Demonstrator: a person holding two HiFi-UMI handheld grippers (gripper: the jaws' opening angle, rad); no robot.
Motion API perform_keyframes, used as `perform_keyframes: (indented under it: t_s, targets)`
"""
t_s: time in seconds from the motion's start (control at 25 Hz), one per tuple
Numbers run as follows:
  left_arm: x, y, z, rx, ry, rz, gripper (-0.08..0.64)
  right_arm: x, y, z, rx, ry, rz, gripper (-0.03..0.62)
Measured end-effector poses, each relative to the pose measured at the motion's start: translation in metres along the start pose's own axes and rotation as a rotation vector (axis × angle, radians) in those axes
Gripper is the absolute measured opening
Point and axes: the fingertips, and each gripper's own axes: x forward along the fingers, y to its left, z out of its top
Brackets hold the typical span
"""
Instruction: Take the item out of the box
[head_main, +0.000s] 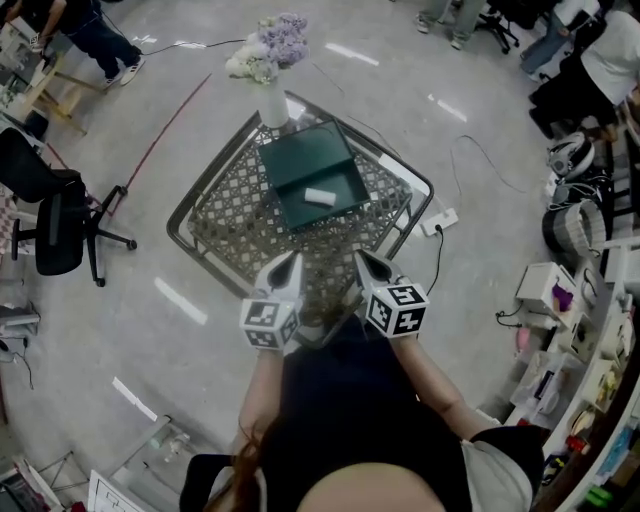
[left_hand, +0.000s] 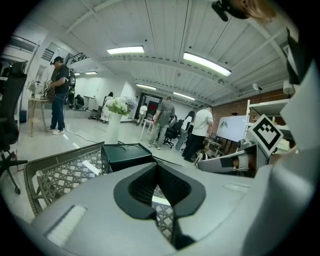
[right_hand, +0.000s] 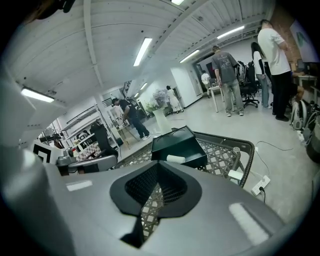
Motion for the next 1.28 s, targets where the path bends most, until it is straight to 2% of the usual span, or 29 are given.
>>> perform_keyframes:
  t_s: [0.48, 1.28]
  targets:
    - [0.029, 0.023, -0.005, -0.033, 0.025, 0.049, 0.008, 0.034, -0.022, 0.009, -0.017, 0.062, 0.018, 0.000]
    - [0.078, 0.047, -0.007, -0.038, 0.075, 0.097, 0.008, 0.088, -0.047, 0.030, -0.034, 0.126, 0.087, 0.000]
